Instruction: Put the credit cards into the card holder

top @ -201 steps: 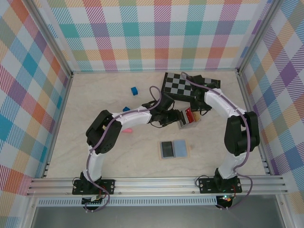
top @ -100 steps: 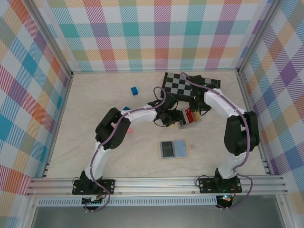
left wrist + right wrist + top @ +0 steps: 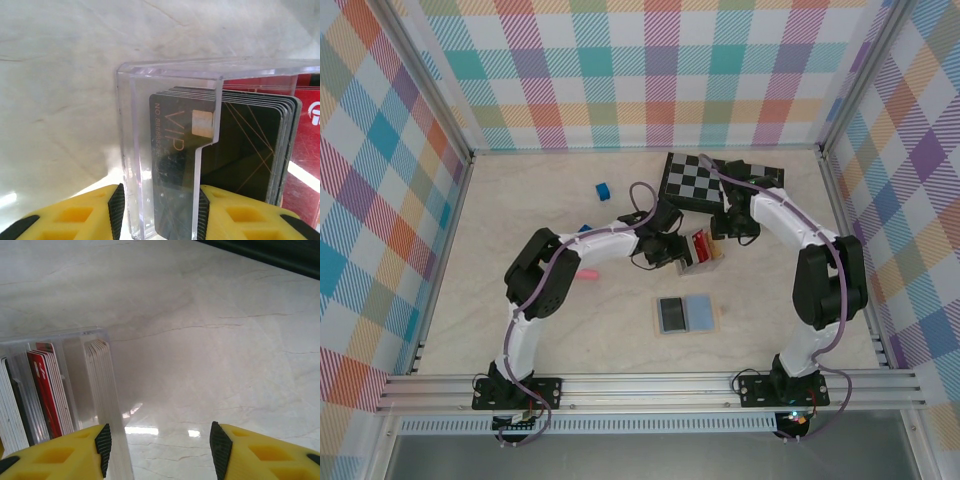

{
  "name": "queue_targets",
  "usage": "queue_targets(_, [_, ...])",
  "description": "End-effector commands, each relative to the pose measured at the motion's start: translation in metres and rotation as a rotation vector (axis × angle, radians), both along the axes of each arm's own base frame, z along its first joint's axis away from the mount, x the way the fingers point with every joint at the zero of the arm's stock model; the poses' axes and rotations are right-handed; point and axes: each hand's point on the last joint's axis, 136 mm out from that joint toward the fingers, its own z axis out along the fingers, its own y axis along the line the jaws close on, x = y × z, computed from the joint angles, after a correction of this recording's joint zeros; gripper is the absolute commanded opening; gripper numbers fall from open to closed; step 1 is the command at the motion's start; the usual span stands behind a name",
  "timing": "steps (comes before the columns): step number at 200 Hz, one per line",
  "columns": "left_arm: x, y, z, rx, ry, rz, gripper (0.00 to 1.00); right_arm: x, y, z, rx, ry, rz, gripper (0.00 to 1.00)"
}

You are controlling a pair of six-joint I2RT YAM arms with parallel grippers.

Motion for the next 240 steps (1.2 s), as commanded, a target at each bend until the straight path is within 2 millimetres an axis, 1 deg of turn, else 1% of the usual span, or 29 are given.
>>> queue_targets(1, [-0.011,0.033,-0.013,0.115,0.037,0.008,0.42,-0.007,0.015,0.014,0.053,-0.012,0.052,0.58])
queue_targets(31, [-0.012,0.031,-0.011,0.104,0.04,-0.002,0.42,-0.009,0.023,0.017,0.048,-0.02,0.079,0.6])
queue_targets(67, [-0.012,0.029,-0.009,0.087,0.034,0.0,0.42,-0.009,0.029,0.014,0.033,-0.013,0.095,0.61])
queue_targets(77, [-0.012,0.028,-0.008,0.084,0.034,-0.002,0.42,-0.008,0.031,0.012,0.029,-0.007,0.099,0.61])
queue_targets(103, [-0.012,0.027,-0.008,0.08,0.033,-0.004,0.42,-0.003,0.026,0.0,-0.029,0.012,0.091,0.6])
queue_targets(136, [-0.012,0.027,-0.006,0.075,0.031,-0.001,0.42,-0.006,0.029,-0.016,-0.033,0.053,0.1,0.6])
queue_targets(161, [-0.011,0.027,-0.006,0.073,0.03,0.0,0.42,-0.006,0.025,-0.024,-0.083,0.06,0.101,0.59])
queue_targets(173, [-0.012,0.027,-0.006,0.074,0.031,-0.001,0.42,-0.003,0.02,-0.022,-0.121,0.045,0.097,0.59])
queue_targets(195, [-0.013,0.029,-0.008,0.08,0.034,0.001,0.42,0.002,0.011,-0.009,-0.18,-0.006,0.087,0.59])
queue_targets(221, [-0.015,0.03,-0.009,0.084,0.037,0.001,0.42,0.003,0.011,0.005,-0.174,-0.044,0.092,0.58])
queue_targets(240, [-0.015,0.029,-0.01,0.082,0.037,0.0,0.42,0.002,0.015,0.01,-0.153,-0.052,0.107,0.56])
